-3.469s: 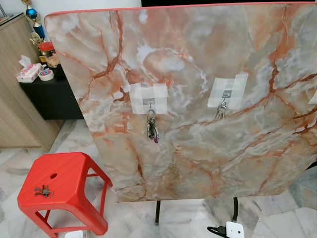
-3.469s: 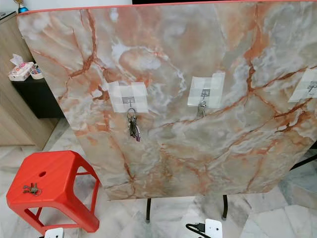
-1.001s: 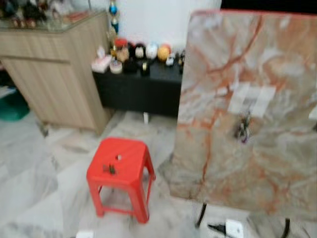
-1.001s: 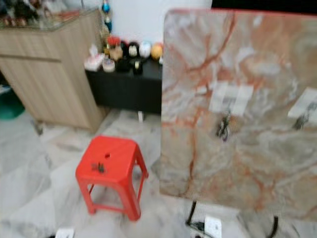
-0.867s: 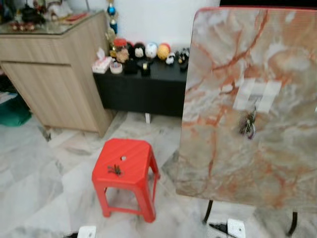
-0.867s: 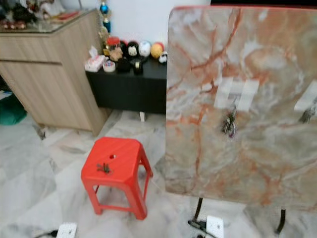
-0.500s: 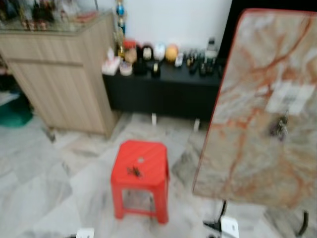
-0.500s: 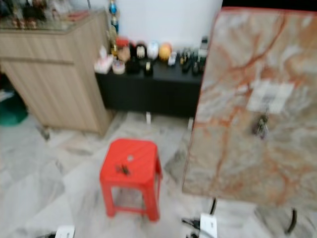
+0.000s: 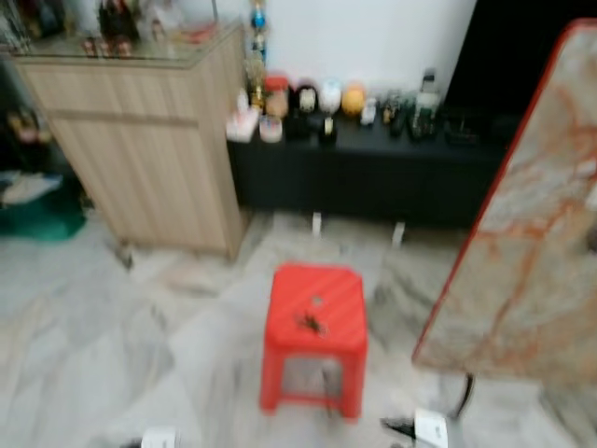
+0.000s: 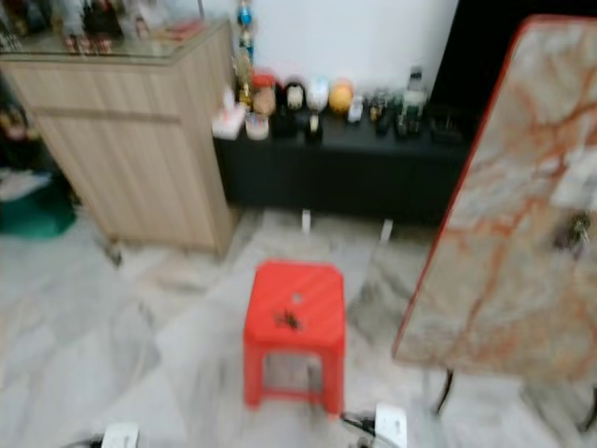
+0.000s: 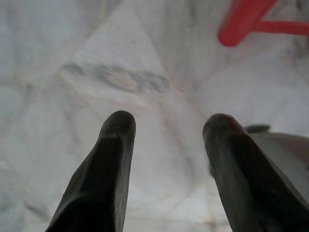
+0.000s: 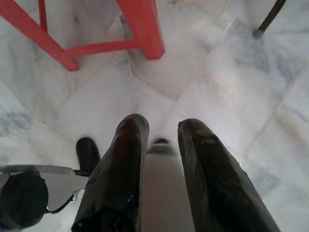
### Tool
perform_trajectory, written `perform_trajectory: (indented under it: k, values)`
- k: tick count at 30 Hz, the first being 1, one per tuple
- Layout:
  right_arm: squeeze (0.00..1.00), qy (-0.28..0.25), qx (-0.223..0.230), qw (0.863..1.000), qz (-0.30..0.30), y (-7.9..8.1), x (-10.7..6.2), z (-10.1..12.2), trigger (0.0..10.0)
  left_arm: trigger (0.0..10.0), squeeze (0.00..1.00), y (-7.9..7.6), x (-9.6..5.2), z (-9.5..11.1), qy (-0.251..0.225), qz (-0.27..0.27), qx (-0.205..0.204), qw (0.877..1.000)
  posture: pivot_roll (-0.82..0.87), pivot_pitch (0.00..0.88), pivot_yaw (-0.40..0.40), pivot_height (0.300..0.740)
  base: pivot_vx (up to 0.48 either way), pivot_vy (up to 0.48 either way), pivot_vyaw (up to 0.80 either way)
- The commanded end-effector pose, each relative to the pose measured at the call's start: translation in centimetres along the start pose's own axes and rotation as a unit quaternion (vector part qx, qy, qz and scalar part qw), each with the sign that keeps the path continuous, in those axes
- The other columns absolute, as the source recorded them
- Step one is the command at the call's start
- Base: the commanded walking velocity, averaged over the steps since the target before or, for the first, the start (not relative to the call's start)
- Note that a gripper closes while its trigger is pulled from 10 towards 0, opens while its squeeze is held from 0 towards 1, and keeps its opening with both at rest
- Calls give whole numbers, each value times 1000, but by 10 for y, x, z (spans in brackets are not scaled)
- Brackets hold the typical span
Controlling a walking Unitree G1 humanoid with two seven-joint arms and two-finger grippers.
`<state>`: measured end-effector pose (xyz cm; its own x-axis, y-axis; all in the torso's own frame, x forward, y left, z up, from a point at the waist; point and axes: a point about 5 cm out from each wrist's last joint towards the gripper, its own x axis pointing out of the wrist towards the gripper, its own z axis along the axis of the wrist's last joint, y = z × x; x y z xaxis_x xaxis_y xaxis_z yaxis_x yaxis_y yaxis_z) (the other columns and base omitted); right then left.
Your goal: Hang keys on a hook
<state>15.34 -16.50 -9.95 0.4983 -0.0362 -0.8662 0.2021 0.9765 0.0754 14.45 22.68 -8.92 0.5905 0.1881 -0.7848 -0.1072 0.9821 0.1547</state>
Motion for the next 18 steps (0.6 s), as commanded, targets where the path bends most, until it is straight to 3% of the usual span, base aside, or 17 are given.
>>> perform_trajectory:
  k: [1, 9, 14, 18]
  values:
    - [0, 6, 0, 1000, -13, -9, -1, -5, 10000, 10000, 0, -5, 0, 1, 0, -7, -4, 1000, 9, 0, 11, 740, 0, 416, 0]
    - [0, 9, 0, 1000, -13, -8, -2, -7, 10000, 10000, 0, -5, 0, 1, 0, -7, -3, 1000, 13, 0, 12, 740, 0, 419, 0]
    - [0, 11, -2, 1000, -8, 1, -1, -9, 10000, 10000, 0, -4, 1, 1, -1, -6, -4, 1000, 14, 0, 11, 740, 0, 394, 0]
    - [0, 9, -1, 1000, -8, 1, -1, -6, 10000, 10000, 0, -4, 1, 2, -3, -6, -2, 1000, 13, 0, 10, 740, 0, 0, 0]
